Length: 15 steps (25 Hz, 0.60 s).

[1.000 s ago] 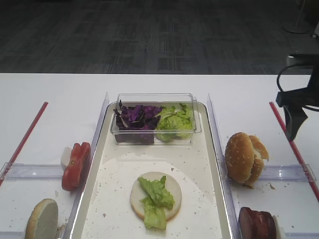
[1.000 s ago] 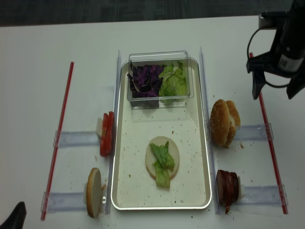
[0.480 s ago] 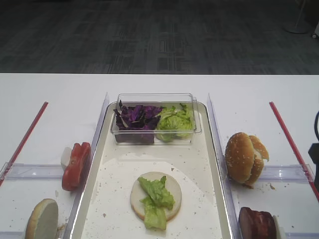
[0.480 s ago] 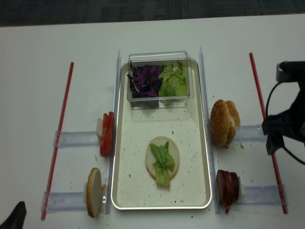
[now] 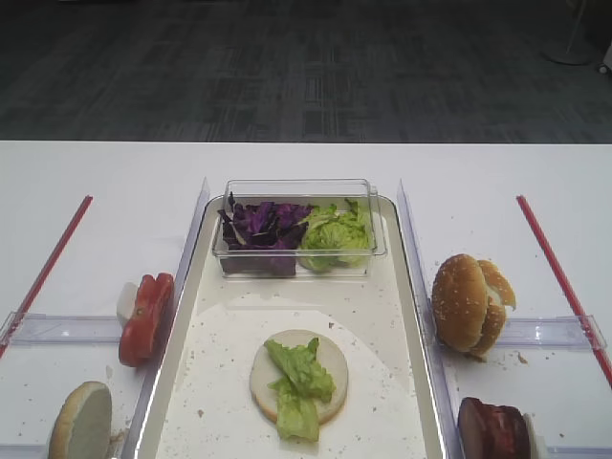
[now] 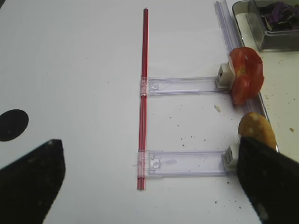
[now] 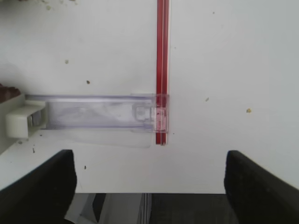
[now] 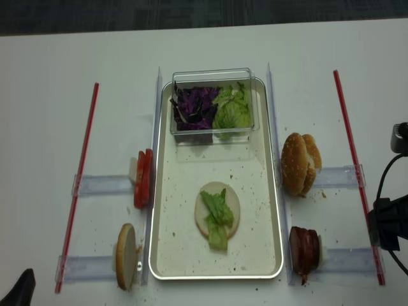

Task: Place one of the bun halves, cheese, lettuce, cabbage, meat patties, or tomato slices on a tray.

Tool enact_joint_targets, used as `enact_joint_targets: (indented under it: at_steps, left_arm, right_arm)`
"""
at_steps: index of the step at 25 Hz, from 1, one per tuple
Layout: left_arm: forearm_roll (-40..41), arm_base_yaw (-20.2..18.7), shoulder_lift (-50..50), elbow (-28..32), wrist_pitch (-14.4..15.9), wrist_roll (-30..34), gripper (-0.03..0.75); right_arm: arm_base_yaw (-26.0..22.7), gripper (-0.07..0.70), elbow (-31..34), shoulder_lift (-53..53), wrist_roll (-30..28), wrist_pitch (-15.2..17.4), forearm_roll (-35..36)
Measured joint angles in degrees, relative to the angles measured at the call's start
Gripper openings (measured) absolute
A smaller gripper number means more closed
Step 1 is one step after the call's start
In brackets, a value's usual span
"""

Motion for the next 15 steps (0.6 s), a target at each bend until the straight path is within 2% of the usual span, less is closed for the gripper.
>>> enact_joint_targets:
  at_steps: [8, 15]
  left_arm:
    - [0.0, 0.0, 0.0, 0.0, 0.0, 0.0, 0.689]
    - [0.0, 0.0, 0.0, 0.0, 0.0, 0.0, 0.689]
  right_arm:
    - [0.0, 0.656, 3.9, -8.6, -0.7, 2.1, 0.0]
    - [0.0, 0.656, 4.4, -19.5, -0.9, 3.2, 0.0]
